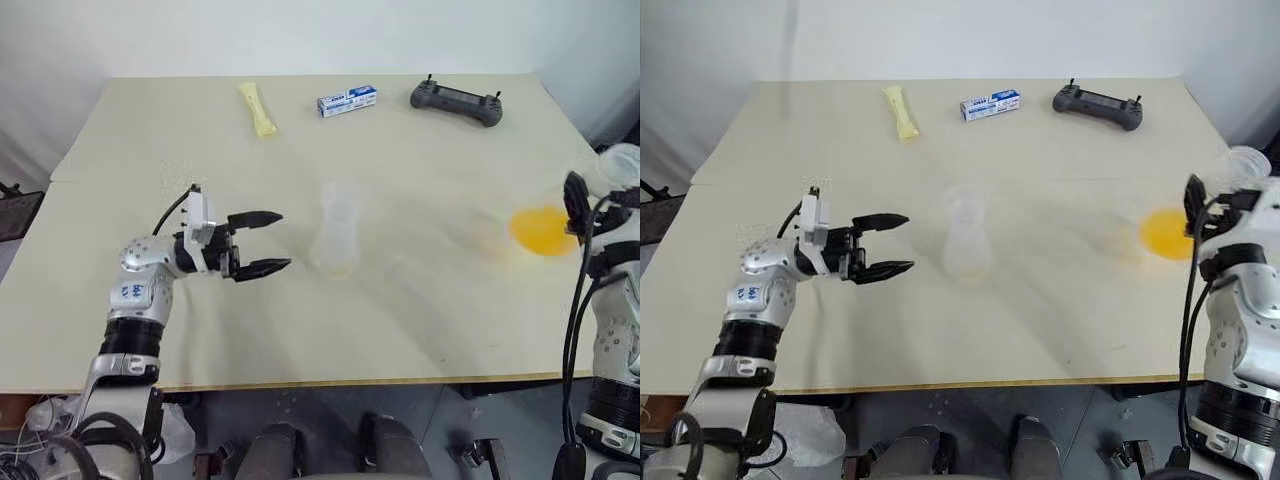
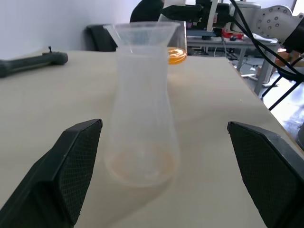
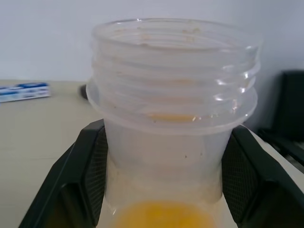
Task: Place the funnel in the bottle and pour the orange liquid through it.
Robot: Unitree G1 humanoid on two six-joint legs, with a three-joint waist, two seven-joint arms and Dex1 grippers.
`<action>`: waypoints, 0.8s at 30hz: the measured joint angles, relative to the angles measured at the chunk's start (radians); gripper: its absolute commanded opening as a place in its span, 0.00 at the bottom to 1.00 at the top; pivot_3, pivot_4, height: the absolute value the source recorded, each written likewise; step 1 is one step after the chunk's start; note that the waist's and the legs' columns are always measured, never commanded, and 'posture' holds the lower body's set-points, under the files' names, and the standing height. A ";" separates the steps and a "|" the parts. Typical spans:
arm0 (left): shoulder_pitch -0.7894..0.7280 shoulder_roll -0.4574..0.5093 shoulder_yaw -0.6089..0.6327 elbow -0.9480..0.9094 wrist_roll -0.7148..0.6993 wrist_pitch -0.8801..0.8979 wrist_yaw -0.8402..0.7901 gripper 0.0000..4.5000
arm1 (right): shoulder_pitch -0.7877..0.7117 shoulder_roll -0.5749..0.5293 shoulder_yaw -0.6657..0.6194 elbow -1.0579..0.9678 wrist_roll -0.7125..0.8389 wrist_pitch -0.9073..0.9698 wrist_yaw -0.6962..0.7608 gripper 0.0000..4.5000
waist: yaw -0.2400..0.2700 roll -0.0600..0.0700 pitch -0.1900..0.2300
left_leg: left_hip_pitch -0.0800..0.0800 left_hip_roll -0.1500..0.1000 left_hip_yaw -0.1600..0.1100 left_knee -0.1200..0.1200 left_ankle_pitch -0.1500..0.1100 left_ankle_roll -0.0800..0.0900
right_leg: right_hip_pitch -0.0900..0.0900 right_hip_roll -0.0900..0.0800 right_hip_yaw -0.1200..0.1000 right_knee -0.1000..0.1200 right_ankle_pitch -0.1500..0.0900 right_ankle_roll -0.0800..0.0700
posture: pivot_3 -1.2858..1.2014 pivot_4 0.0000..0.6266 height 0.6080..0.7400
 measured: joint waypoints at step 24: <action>-0.219 -0.065 0.085 0.358 0.015 -0.093 -0.148 1.00 | -0.378 -0.127 0.732 -0.269 -0.516 0.156 0.143 0.61 | -0.021 0.000 0.000 | -0.004 -0.001 -0.003 -0.001 0.000 0.000 | -0.003 -0.001 -0.005 0.000 0.000 0.000 | 0.52 0.24 1.00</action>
